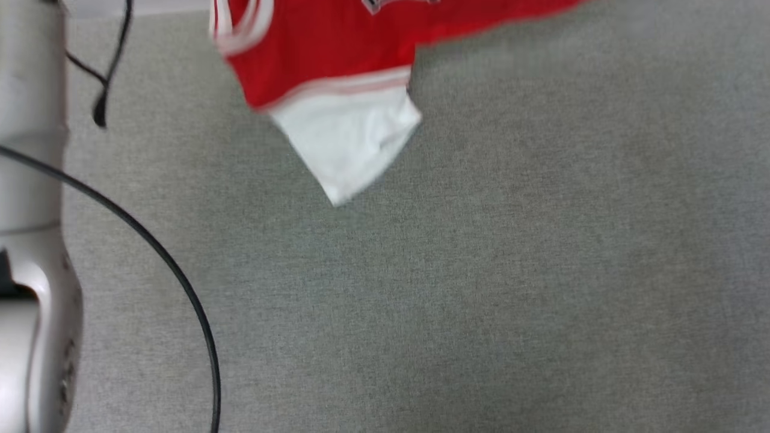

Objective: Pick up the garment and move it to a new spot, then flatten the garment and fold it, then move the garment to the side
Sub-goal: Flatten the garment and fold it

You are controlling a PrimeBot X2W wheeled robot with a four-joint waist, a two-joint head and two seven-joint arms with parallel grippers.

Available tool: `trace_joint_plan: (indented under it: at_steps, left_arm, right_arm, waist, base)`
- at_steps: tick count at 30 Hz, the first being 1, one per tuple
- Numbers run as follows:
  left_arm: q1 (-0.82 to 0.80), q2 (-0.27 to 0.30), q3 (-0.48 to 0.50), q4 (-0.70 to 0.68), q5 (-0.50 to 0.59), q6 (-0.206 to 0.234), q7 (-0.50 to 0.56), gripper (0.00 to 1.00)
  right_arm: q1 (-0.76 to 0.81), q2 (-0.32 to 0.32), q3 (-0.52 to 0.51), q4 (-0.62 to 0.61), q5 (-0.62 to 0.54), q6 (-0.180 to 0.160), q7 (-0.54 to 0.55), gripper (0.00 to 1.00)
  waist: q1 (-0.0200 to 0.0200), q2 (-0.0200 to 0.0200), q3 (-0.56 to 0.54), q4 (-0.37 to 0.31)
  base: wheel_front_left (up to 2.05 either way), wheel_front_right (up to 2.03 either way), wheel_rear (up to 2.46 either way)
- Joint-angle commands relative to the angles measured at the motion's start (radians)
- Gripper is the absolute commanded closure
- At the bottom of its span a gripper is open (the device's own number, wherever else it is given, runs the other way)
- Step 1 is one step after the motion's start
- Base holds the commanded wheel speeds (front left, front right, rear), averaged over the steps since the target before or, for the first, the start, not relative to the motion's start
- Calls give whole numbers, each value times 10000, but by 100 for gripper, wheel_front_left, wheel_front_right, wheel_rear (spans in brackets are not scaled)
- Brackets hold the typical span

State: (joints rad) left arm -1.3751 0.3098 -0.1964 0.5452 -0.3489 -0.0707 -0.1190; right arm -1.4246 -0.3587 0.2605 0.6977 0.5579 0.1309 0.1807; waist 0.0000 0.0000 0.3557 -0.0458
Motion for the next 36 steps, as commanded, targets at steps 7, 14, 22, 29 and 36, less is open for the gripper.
trace_joint_plan:
  at_steps: [7,14,22,29,36]
  left_arm:
    - [-1980,198,-3,461,204,63,49,100]
    - [-2931,270,61,1309,119,51,-108,100]
    - [-2434,86,55,2487,-169,-103,-712,100]
    - [-615,-182,-26,3542,-504,-346,-1193,100]
    - [2315,-241,-6,3633,-977,-513,-1429,100]
  right_arm:
    - [-1589,-98,-141,0,-262,-3,-230,100]
    - [-2461,221,40,498,-278,-3,-735,100]
    - [-2188,252,885,1187,90,-3,-1131,100]
    - [-555,130,2036,1551,732,-3,-1474,100]
    - [1956,-173,3121,1408,1585,-3,-1972,100]
  waist:
    - [0,0,1432,-12]
    - [0,0,2537,-22]
    - [0,0,3057,149]
    - [0,0,2312,254]
    - [0,0,856,301]
  base:
    - [0,0,0]
    - [0,0,0]
    - [0,0,0]
    - [0,0,0]
    - [0,0,0]
